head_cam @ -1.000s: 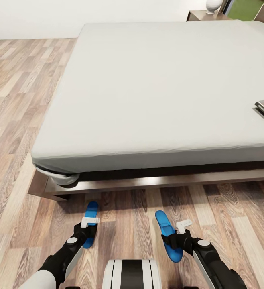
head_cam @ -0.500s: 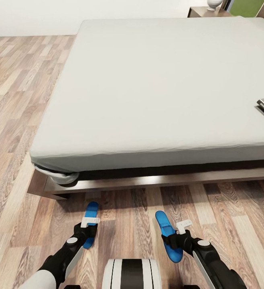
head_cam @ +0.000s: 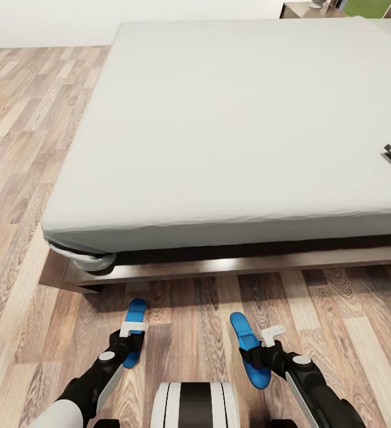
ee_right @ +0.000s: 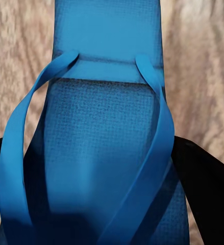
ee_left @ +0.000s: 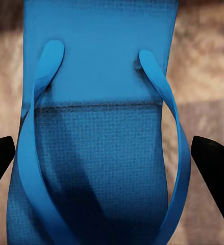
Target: In the bedroom, move the book from the bed onto either nightstand, and place the two sandals side by side next to the bed.
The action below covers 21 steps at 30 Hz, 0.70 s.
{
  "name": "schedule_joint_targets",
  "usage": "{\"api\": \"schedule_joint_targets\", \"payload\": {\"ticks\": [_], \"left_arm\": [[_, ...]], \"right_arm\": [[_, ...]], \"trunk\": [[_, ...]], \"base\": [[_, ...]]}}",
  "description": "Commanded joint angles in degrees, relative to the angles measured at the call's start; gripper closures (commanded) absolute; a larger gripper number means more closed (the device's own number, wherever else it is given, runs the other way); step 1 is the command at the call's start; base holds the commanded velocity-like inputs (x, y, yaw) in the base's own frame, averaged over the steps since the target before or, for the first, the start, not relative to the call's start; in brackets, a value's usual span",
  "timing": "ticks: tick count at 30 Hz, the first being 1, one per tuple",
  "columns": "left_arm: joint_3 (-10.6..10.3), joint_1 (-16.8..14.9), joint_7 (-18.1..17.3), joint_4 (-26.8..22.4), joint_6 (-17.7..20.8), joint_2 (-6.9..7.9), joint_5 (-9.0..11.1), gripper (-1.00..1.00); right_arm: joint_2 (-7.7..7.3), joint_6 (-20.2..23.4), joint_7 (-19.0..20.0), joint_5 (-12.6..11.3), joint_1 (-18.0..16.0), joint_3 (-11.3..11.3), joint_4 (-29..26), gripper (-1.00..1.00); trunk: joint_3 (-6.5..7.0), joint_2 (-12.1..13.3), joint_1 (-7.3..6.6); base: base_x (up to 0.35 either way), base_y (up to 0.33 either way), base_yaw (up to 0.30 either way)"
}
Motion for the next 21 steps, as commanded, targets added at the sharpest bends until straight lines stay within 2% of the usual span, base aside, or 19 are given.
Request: {"api": "schedule_joint_targets", "payload": {"ticks": [1, 6, 10, 21], "left_arm": [[-0.48, 0.0, 0.41, -0.04, 0.0, 0.09, 0.6, 1.0], [-0.47, 0.04, 0.41, -0.04, -0.04, 0.11, 0.6, 1.0], [-0.46, 0.02, 0.41, -0.04, -0.04, 0.13, 0.6, 1.0], [-0.41, 0.04, 0.41, -0.04, -0.05, 0.08, 0.6, 1.0]], "right_arm": [[-0.04, 0.3, 0.05, -0.12, -0.02, 0.07, -0.08, 1.0], [-0.04, 0.3, 0.05, -0.12, -0.02, 0.08, -0.08, 1.0], [-0.04, 0.3, 0.05, -0.12, -0.02, 0.1, -0.08, 1.0], [-0.04, 0.3, 0.05, -0.12, -0.02, 0.08, -0.08, 1.0]], "trunk": [[-0.03, -0.01, -0.01], [-0.03, -0.01, -0.01], [-0.92, -0.07, 0.09], [-0.92, -0.07, 0.09]], "base": [[0.0, 0.0, 0.0], [0.0, 0.0, 0.0], [0.0, 0.0, 0.0], [0.0, 0.0, 0.0]]}}
